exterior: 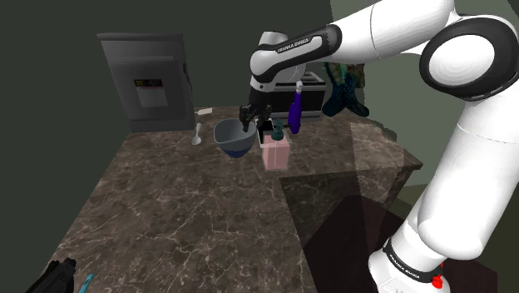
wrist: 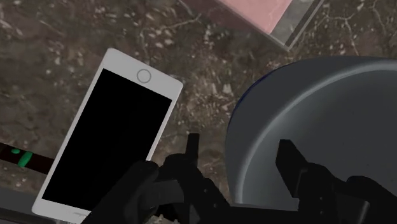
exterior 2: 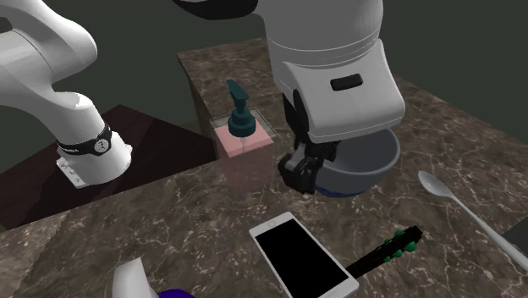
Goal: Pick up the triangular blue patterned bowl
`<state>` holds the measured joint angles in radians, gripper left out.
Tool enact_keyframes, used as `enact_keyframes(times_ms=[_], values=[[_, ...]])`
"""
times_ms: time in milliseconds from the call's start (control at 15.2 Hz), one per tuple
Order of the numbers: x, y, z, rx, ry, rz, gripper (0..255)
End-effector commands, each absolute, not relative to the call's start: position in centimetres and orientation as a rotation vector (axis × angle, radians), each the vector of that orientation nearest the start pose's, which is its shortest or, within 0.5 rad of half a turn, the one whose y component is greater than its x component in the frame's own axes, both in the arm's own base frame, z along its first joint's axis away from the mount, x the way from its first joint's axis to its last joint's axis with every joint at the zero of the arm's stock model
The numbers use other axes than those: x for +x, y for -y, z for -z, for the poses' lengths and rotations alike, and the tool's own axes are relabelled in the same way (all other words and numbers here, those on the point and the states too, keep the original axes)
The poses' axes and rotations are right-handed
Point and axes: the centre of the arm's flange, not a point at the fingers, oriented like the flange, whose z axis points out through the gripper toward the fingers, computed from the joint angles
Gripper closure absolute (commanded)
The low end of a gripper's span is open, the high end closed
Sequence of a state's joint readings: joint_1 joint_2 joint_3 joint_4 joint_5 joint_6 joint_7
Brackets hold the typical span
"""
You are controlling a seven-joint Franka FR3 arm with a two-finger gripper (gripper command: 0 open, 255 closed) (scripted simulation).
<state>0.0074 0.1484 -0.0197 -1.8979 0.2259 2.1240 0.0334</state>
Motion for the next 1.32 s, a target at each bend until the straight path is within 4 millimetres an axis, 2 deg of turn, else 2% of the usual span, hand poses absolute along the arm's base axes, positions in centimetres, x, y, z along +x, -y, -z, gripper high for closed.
enact_keyframes(times_ms=[0,528,1254], values=[[60.4,-0.3,-43.1,-2.936,-0.231,0.112,255],[60.4,-0.3,-43.1,-2.936,-0.231,0.112,255],[60.4,-0.3,-48.9,-2.936,-0.231,0.112,255]])
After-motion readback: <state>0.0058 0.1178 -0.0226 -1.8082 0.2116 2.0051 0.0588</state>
